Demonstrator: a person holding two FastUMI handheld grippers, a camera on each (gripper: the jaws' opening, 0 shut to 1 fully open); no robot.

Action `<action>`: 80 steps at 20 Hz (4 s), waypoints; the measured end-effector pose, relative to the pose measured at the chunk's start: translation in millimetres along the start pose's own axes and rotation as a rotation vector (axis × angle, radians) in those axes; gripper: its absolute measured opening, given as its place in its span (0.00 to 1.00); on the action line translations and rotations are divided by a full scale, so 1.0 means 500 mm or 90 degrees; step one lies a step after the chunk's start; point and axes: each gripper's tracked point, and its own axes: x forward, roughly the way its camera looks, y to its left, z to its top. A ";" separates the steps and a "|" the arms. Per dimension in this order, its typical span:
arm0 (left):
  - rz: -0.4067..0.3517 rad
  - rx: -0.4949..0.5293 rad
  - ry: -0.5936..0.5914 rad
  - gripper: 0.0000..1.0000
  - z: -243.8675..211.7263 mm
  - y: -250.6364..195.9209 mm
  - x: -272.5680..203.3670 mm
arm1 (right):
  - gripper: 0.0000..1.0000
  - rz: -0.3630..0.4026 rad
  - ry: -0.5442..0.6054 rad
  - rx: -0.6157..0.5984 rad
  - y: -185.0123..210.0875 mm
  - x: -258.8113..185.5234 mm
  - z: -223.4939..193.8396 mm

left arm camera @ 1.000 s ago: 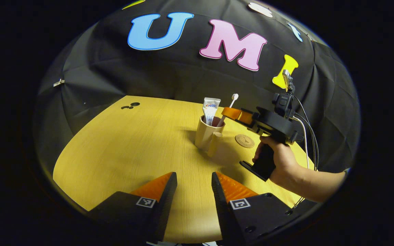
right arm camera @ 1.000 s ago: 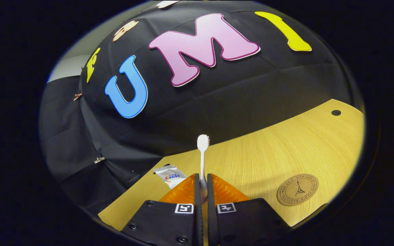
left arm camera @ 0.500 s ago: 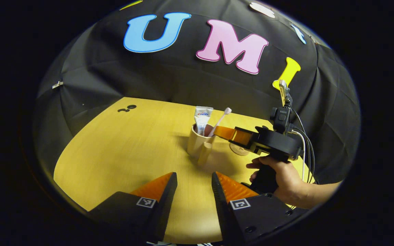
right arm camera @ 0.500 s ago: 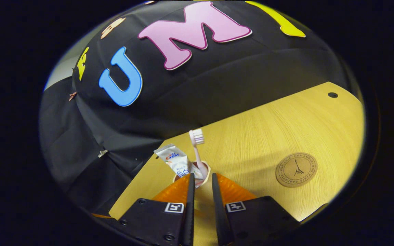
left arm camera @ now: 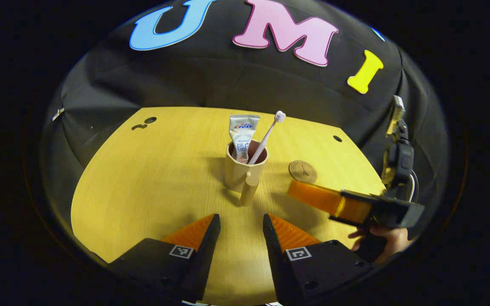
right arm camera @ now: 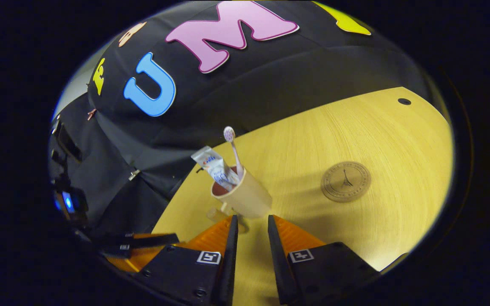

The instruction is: Put the toothbrush and toothpaste on the desktop into the cup, then pick up the cup and place it on the coaster on the desktop.

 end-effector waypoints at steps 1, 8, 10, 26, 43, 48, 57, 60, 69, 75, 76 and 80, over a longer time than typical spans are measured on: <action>0.006 0.005 0.013 0.64 0.001 -0.001 0.013 | 0.44 -0.007 0.013 -0.005 -0.020 -0.015 -0.013; 0.046 0.035 0.088 0.63 0.035 -0.005 0.096 | 0.44 -0.032 0.051 0.003 -0.122 -0.098 -0.049; 0.063 0.031 0.119 0.63 0.034 0.001 0.120 | 0.44 -0.039 0.052 0.001 -0.140 -0.102 -0.055; 0.103 0.032 0.231 0.37 0.055 -0.005 0.209 | 0.44 -0.018 0.108 -0.025 -0.190 -0.128 -0.083; 0.104 0.015 0.192 0.22 0.056 -0.008 0.224 | 0.44 -0.013 0.104 -0.029 -0.177 -0.147 -0.080; 0.093 0.031 0.198 0.21 0.064 -0.012 0.221 | 0.27 -0.023 0.082 -0.025 -0.190 -0.165 -0.065; 0.019 0.133 0.201 0.21 0.080 -0.056 0.242 | 0.43 -0.088 0.035 0.023 -0.270 -0.213 -0.025; -0.002 0.169 0.209 0.21 0.077 -0.058 0.251 | 0.44 -0.110 0.017 0.038 -0.298 -0.228 -0.008; -0.014 0.196 0.221 0.21 0.077 -0.060 0.257 | 0.27 -0.137 0.006 0.069 -0.331 -0.230 0.000; -0.011 0.189 0.222 0.21 0.076 -0.061 0.255 | 0.43 -0.130 0.017 0.066 -0.321 -0.219 -0.008; -0.012 0.189 0.220 0.21 0.077 -0.062 0.254 | 0.27 -0.129 0.017 0.065 -0.322 -0.218 -0.008; -0.022 0.191 0.223 0.21 0.077 -0.063 0.257 | 0.27 -0.129 0.015 0.067 -0.320 -0.219 -0.006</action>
